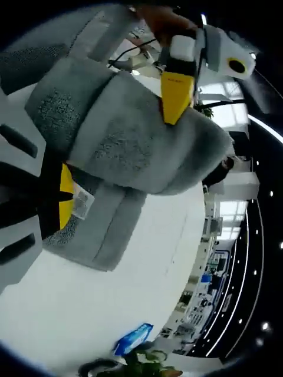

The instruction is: Open the folded towel by lifting each exposed corner and separating the folded layers until the towel lies flat within the target outline without major curled edges

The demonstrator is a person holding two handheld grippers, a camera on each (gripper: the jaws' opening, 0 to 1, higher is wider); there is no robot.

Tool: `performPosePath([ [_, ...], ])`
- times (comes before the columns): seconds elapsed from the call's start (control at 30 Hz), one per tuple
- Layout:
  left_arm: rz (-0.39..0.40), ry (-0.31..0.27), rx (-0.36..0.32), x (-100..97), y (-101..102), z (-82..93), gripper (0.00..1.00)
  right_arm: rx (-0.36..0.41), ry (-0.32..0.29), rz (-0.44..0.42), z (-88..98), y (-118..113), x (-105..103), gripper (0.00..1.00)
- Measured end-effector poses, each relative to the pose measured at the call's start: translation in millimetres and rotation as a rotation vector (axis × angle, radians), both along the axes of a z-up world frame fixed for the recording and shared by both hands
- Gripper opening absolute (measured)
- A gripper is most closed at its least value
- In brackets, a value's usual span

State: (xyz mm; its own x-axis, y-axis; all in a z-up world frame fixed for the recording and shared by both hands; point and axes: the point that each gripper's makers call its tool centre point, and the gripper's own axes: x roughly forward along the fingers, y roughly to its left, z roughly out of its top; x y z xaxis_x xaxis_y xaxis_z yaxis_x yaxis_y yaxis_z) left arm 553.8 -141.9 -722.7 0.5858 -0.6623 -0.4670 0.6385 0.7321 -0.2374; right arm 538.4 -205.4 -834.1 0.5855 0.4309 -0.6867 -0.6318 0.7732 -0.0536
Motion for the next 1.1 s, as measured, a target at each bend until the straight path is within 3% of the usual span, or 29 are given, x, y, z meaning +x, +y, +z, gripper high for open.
performPosePath([
  [0.07, 0.002, -0.005, 0.012, 0.9, 4.9, 0.3, 0.05, -0.055, -0.042, 0.023, 4.6, -1.6, 3.9, 0.0],
  [0.6, 0.046, 0.007, 0.032, 10.0, 42.8, 10.5, 0.05, -0.059, 0.005, -0.049, 3.3, -37.3, 2.2, 0.0],
  [1.1, 0.098, 0.047, 0.111, 19.7, 90.4, 3.8, 0.05, -0.143, -0.009, -0.014, 1.9, -51.7, 0.7, 0.0],
])
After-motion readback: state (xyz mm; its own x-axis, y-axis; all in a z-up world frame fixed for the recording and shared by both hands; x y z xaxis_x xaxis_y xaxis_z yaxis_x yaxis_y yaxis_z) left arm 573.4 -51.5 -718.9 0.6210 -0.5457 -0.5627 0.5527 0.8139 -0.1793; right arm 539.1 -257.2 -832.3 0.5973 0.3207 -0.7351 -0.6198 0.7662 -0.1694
